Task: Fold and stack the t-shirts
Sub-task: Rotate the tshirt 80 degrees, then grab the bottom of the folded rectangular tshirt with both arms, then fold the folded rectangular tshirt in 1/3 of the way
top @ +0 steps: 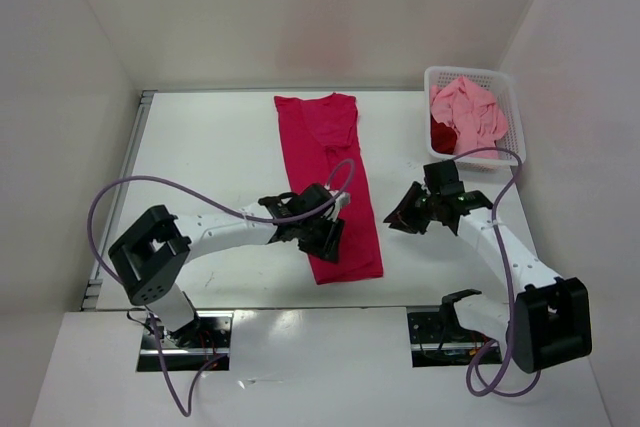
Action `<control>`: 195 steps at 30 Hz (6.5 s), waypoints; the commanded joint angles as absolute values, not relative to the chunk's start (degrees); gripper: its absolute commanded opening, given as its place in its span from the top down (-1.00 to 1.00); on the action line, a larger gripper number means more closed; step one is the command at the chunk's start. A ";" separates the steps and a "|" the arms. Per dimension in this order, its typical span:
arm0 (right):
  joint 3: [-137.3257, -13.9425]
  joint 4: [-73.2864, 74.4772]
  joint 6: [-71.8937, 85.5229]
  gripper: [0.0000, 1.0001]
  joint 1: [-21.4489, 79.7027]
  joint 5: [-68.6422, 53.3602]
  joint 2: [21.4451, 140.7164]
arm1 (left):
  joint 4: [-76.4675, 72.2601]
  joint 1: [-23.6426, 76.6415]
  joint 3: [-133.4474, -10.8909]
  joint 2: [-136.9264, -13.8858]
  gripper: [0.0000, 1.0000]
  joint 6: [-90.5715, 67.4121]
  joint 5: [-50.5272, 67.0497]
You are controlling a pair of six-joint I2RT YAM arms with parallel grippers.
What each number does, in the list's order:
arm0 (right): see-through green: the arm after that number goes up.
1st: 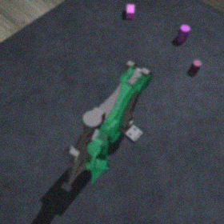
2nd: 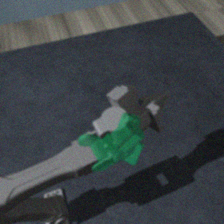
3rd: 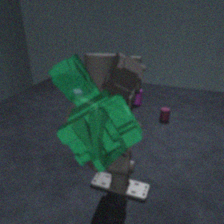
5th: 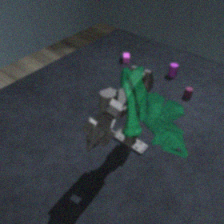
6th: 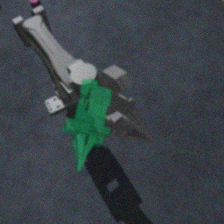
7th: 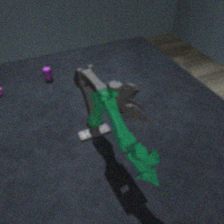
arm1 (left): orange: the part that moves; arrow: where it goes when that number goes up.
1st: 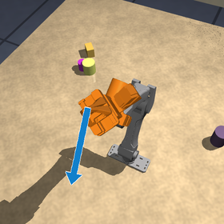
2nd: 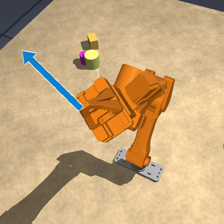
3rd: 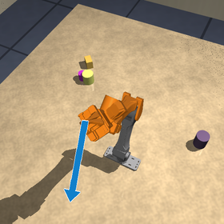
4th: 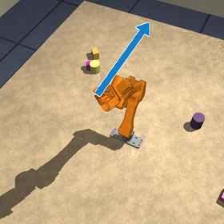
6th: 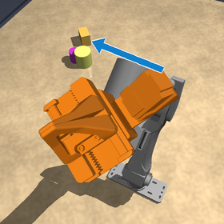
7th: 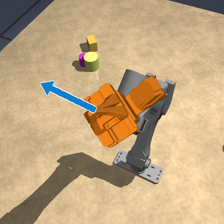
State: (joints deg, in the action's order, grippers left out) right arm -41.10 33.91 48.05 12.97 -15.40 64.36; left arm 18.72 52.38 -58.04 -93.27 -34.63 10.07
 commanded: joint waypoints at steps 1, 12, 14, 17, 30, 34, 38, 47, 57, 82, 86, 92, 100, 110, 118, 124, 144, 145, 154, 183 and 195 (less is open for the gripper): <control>-43.24 32.78 46.23 0.43 12.83 -17.23 64.07 | 17.14 53.70 -57.66 -95.01 -0.05 -29.45 11.07; -43.24 30.59 44.47 0.43 12.83 -18.81 66.80 | 19.77 55.55 -57.66 -97.64 -0.09 -24.35 11.60; -43.24 30.59 43.95 0.43 12.83 -19.42 67.32 | 20.30 56.07 -58.36 -98.35 -0.09 -23.82 10.82; -43.24 30.06 43.95 0.43 12.83 -19.95 67.32 | 20.82 56.69 -58.97 -99.84 -0.09 -22.59 9.49; -43.24 27.77 43.42 0.43 12.83 -21.09 69.69 | 20.83 56.69 -58.45 -99.40 0.60 -21.53 5.02; -43.24 27.77 42.37 0.43 12.83 -21.09 70.92 | 21.44 56.69 -57.92 -99.40 0.75 -21.53 3.78; -43.77 27.77 41.84 0.43 12.83 -21.09 72.16 | 23.81 56.69 -57.92 -92.05 0.75 -22.67 3.25; -44.38 27.77 40.08 0.43 13.97 -21.71 76.90 | 27.51 56.69 -53.36 -80.08 0.75 -31.46 3.78; -44.38 26.10 39.55 0.43 14.50 -21.71 80.68 | 27.51 53.70 -42.56 -69.18 0.77 -48.15 4.83; -46.32 26.98 39.02 0.40 21.18 -19.16 82.44 | 19.61 47.37 -53.52 -88.76 -0.14 -40.26 9.31; -45.79 26.46 39.55 0.40 21.18 -19.16 81.91 | 18.28 47.37 -54.05 -92.98 0.10 -39.73 12.12; -45.18 24.79 40.61 0.32 21.18 -19.69 82.62 | 19.50 47.37 -53.36 -93.69 0.70 -38.33 11.43; -45.70 24.26 41.13 0.32 21.18 -19.69 84.38 | 23.37 47.37 -46.68 -90.44 0.96 -37.00 8.53; -45.70 24.26 40.61 0.21 21.18 -20.30 84.90 | 27.32 47.37 -45.97 -84.64 -0.03 -38.14 9.14; -41.49 24.26 44.28 0.15 22.41 -20.92 81.92 | 29.01 45.44 -49.92 -80.85 -1.00 -41.21 12.38; -32.26 23.64 53.43 0.20 25.84 -20.92 72.18 | 20.92 43.60 -38.16 -76.13 -0.95 -52.46 18.64; -22.76 23.39 59.06 0.14 29.71 -21.70 65.92 | 15.38 40.61 -33.40 -78.22 0.09 -53.87 23.64; -21.89 23.38 59.58 0.14 29.71 -22.32 65.92 | 14.86 40.61 -32.88 -78.22 0.12 -53.88 23.64; -22.14 19.42 60.64 0.76 32.34 -21.98 68.64 | 12.49 40.61 -31.11 -76.30 0.60 -54.93 26.01; -59.63 38.76 35.09 1.00 22.15 -17.41 82.33 | 27.17 16.27 -51.83 -77.21 1.00 -39.93 29.27; -84.98 33.05 29.89 1.00 14.94 -14.85 107.37 | 22.06 13.10 -79.71 -104.58 1.00 -35.68 20.58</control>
State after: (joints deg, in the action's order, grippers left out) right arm -79.37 36.14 32.99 15.73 -16.60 103.83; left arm 23.66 13.93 -76.18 -101.51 -37.67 23.66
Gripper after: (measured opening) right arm 0.007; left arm 0.003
